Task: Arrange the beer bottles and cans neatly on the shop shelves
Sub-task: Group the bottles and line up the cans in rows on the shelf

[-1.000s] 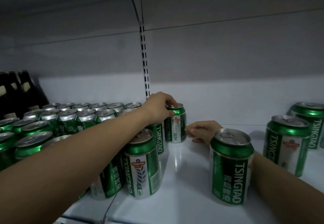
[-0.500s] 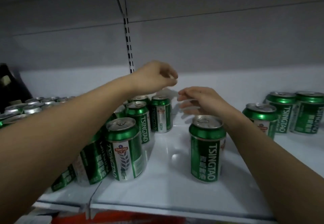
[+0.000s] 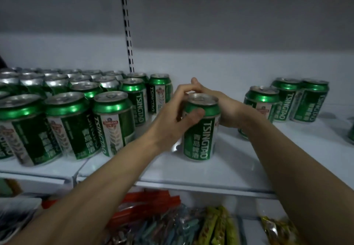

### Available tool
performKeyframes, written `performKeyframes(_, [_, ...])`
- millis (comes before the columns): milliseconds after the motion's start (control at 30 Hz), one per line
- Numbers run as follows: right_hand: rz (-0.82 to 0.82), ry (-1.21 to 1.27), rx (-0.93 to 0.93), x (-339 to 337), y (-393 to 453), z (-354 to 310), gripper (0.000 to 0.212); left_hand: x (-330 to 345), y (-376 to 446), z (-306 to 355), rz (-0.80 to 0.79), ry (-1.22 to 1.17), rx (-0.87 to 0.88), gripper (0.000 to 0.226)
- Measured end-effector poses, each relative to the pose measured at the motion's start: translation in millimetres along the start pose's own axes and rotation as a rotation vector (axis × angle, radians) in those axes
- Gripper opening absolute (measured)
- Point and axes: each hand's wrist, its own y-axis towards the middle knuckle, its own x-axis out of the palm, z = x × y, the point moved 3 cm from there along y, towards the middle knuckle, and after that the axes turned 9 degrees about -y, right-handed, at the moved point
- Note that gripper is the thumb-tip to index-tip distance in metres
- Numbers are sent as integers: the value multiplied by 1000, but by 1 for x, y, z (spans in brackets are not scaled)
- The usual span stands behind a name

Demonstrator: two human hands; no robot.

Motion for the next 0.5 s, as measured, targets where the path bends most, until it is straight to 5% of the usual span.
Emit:
performKeyframes(133, [28, -19, -25, 0, 3, 5, 63, 3, -6, -10, -76, -28, -110, 72])
performKeyframes(333, [-4, 198, 51, -1, 11, 16, 88, 3, -6, -9, 80, 89, -141, 64])
performKeyframes(500, [-86, 341, 20, 1, 12, 18, 86, -2, -4, -18, 166, 192, -183, 62])
